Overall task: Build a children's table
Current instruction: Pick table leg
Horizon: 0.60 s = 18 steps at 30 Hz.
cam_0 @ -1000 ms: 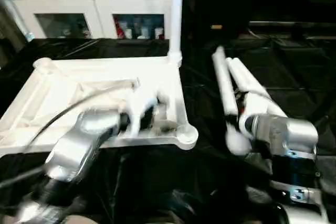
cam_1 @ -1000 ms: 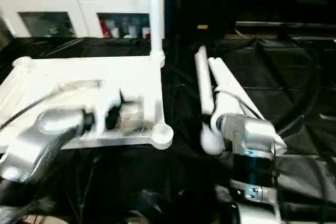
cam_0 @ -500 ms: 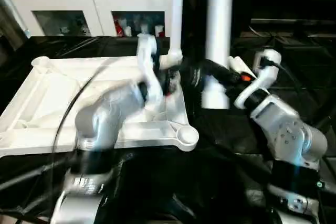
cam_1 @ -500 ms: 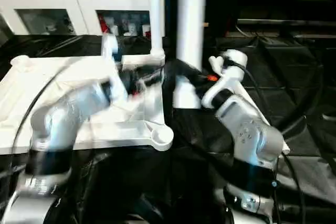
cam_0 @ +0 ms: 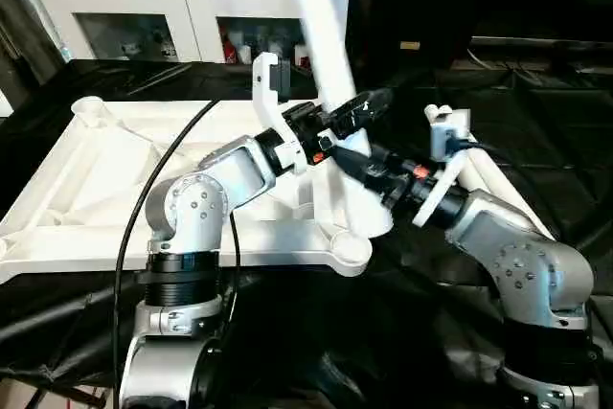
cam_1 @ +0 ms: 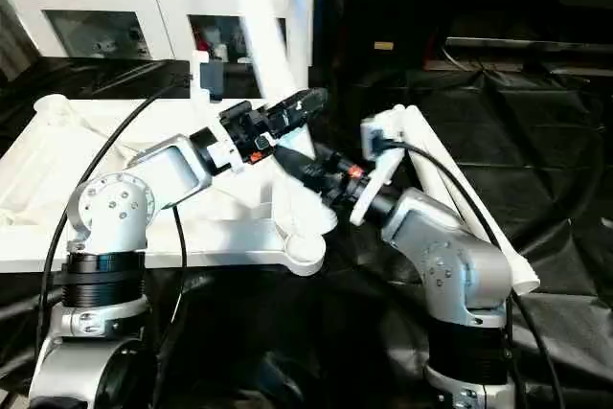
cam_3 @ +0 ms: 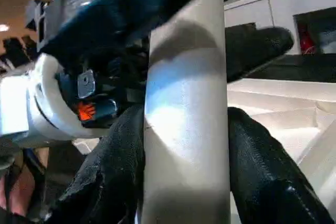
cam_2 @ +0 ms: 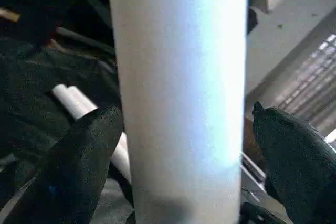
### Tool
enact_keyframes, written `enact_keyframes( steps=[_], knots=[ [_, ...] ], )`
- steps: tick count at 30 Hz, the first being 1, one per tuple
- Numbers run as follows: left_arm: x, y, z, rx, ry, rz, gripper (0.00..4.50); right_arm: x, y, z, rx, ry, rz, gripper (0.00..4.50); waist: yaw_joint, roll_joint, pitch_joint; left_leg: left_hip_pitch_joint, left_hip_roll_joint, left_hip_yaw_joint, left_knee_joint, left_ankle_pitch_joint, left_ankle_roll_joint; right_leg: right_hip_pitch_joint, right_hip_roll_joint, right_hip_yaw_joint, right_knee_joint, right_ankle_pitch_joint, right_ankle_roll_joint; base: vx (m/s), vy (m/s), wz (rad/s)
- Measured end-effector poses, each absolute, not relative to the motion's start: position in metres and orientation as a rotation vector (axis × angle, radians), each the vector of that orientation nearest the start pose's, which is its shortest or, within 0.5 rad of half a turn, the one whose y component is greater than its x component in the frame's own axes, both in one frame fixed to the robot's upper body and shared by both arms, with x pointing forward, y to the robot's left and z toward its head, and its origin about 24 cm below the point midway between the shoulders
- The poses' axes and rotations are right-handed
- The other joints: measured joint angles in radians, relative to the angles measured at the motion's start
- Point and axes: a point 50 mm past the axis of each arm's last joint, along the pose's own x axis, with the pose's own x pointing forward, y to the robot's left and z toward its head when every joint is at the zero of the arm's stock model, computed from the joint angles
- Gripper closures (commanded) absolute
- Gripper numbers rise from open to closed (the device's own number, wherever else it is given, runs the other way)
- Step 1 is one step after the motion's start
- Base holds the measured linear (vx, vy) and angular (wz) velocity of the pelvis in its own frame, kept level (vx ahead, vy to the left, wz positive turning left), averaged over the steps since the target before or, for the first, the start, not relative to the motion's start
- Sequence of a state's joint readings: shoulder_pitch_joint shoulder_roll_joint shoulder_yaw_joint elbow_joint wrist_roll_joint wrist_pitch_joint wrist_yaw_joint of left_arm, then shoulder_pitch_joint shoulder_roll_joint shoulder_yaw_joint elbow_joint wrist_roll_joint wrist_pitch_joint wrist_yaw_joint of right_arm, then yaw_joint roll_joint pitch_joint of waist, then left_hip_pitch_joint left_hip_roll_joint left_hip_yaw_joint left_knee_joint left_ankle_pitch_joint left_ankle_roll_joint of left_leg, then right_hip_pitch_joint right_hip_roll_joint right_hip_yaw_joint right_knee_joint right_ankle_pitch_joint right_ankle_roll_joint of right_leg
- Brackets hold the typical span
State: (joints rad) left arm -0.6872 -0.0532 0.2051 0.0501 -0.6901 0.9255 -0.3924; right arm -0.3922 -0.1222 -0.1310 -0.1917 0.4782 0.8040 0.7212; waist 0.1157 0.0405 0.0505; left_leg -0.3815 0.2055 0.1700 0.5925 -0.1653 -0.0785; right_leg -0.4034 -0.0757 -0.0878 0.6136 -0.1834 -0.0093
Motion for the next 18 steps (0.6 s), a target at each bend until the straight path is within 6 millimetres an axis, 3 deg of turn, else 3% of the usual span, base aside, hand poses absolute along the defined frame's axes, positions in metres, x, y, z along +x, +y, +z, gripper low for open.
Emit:
enact_keyframes(
  steps=[6, 18],
  knots=[
    [0.331, 0.069, 0.169, -0.682, 0.211, -0.768, 0.83, 0.3, -0.103, 0.131, 0.172, 0.13, 0.861, 2.63, -0.002, -0.007, 0.002, -0.002, 0.001, 0.0, 0.0, 0.0, 0.0, -0.001, 0.0, -0.002, 0.0, 0.001, 0.001, 0.0, 0.0, 0.0],
    [0.337, 0.076, 0.167, -0.68, 0.211, -0.615, 1.78, 0.301, -0.085, 0.129, 0.097, 0.115, 0.85, 2.63, 0.0, -0.025, 0.002, -0.004, 0.001, -0.001, 0.0, 0.0, 0.001, -0.001, -0.001, -0.003, -0.003, 0.003, -0.003, 0.0, 0.0, 0.0]
  ],
)
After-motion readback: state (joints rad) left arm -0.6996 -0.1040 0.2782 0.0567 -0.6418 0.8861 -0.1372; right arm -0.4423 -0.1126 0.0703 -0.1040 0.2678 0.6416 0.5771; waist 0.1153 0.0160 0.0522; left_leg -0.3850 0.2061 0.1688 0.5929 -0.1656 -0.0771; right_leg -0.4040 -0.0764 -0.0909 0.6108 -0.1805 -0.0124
